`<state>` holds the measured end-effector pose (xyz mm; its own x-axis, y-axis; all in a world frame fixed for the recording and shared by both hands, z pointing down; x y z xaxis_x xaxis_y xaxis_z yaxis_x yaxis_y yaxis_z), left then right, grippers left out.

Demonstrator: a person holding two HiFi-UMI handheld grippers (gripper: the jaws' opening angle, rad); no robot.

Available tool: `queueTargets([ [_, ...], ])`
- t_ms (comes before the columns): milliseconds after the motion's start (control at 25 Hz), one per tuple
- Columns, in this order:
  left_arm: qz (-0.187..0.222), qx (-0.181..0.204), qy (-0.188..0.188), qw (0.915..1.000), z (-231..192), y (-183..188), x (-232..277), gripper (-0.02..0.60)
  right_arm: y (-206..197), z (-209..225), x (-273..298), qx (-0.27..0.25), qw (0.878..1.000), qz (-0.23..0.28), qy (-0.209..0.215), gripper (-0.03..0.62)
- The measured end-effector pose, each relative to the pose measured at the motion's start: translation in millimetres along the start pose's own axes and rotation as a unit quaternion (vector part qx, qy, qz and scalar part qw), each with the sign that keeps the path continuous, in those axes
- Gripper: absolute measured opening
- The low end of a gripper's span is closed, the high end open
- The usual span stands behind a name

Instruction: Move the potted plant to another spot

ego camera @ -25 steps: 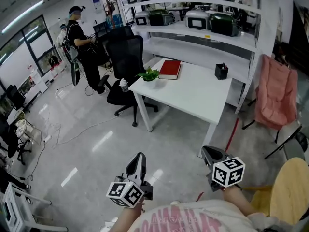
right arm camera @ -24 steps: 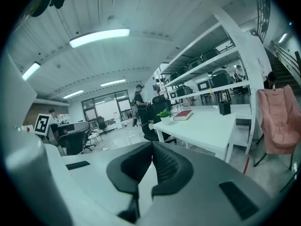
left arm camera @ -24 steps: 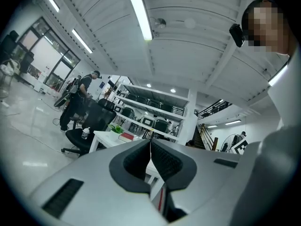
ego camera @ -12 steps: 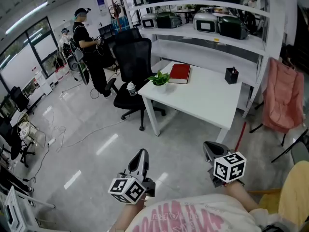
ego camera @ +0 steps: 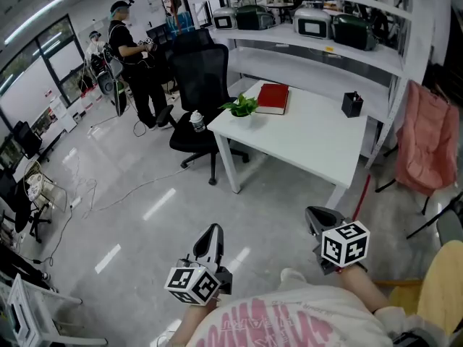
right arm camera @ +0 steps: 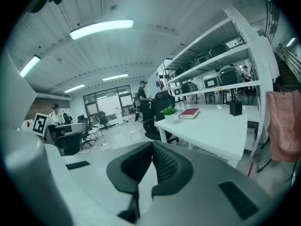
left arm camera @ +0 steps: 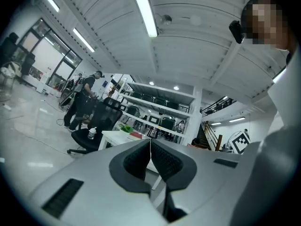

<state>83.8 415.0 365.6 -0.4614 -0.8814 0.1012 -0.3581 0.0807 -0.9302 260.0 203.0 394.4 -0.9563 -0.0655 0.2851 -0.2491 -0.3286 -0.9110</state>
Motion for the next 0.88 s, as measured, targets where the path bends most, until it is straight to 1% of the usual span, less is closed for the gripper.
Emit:
queueTargets([
  [80, -0.009, -0.003, 0.012, 0.9999, -8.2, -6.2, 2.0, 0.025, -3.0, 3.0, 9.3, 0.004, 1.000, -0.009, 0.005, 0.014],
  [200, -0.017, -0.031, 0.026, 0.9990, -21.5, -8.6, 7.6, 0.025, -3.5, 6.6, 23.6, 0.005, 1.000, -0.021, 0.012, 0.014],
  [480, -0.017, -0.030, 0.041, 0.9986, -42.4, -1.5, 46.6, 0.025, 11.1, 32.9, 72.8, 0.006, 0.999, -0.030, 0.021, 0.014],
  [600, -0.013, -0.032, 0.045, 0.9984, -51.4, 6.1, 74.5, 0.025, 24.7, 46.4, 101.1, -0.001, 0.999, -0.034, 0.028, 0.014],
  [720, -0.008, -0.034, 0.051, 0.9981, -58.7, 14.2, 111.1, 0.025, 39.5, 70.1, 132.3, -0.009, 0.999, -0.040, 0.035, 0.014],
  [880, 0.001, -0.042, 0.059, 0.9974, -67.6, 35.5, 161.6, 0.025, 74.2, 102.1, 174.4, -0.017, 0.998, -0.041, 0.044, 0.014],
])
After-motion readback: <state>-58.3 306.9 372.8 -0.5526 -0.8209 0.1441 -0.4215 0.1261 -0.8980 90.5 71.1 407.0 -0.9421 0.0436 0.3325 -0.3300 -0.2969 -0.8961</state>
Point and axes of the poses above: the fingertips, and each gripper's own axes: x forward along the fingers, z to its right, y out of its top, the point moved 4 cm from there along -x, backward along the fingers, and after that the axes turned 12 degrees about y, right-handed, at the moved point
